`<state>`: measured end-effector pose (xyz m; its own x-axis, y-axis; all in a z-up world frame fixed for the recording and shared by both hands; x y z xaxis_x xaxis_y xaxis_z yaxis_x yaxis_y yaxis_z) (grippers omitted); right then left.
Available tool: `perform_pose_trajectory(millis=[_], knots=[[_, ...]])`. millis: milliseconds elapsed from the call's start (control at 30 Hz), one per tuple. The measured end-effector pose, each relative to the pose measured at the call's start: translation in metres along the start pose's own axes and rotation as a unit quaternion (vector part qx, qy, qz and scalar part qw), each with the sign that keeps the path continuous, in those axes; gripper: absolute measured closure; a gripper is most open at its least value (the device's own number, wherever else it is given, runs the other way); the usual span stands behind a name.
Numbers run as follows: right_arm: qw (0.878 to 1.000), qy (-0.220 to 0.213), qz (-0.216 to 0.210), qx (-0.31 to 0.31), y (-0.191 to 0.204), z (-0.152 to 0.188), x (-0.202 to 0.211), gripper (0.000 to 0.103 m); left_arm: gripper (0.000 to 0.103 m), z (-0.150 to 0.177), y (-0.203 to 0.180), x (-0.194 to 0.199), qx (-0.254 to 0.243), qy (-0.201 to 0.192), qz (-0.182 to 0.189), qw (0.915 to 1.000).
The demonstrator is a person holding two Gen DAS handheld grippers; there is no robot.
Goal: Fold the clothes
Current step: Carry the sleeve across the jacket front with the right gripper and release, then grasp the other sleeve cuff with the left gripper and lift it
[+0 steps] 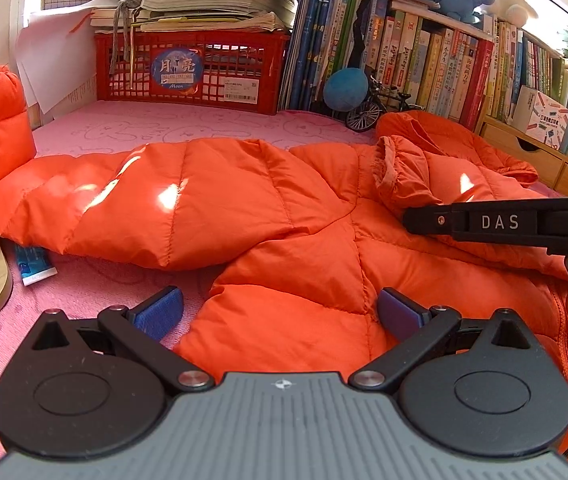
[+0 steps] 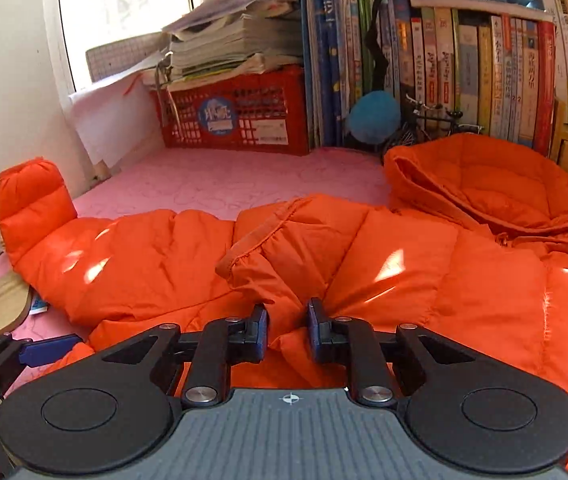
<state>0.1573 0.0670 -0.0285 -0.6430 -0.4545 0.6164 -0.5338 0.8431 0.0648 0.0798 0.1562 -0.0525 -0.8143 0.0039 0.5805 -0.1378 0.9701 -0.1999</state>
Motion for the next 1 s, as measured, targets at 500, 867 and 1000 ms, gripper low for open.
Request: perform_pose_trajectory(millis=[500, 867, 1000], knots=[[0.993, -0.102, -0.036, -0.047, -0.051, -0.01, 0.089, 0.026, 0.0, -0.004, 0.0, 0.001, 0.013, -0.005, -0.001, 0.9999], [0.977, -0.117, 0.131, -0.125, -0.163, 0.016, 0.099, 0.027, 0.0, -0.11, -0.075, 0.005, -0.039, -0.104, 0.048, 0.9927], [0.973, -0.127, 0.094, -0.168, -0.174, 0.021, 0.093, 0.027, 0.0, -0.115, -0.1, -0.05, -0.066, -0.06, 0.006, 0.996]])
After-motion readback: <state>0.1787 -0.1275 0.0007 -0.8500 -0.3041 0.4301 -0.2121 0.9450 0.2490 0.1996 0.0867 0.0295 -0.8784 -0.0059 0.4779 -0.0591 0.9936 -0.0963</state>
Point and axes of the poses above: each gripper's, at about its wrist camera, not at the fingertips, and x roughly against the way its jaws point, y to its left, z to its underside, the point moved 10 cm from there along -x, roughly the way its jaws point, and after that the axes turned 8 degrees about z, right-handed, at the moved point
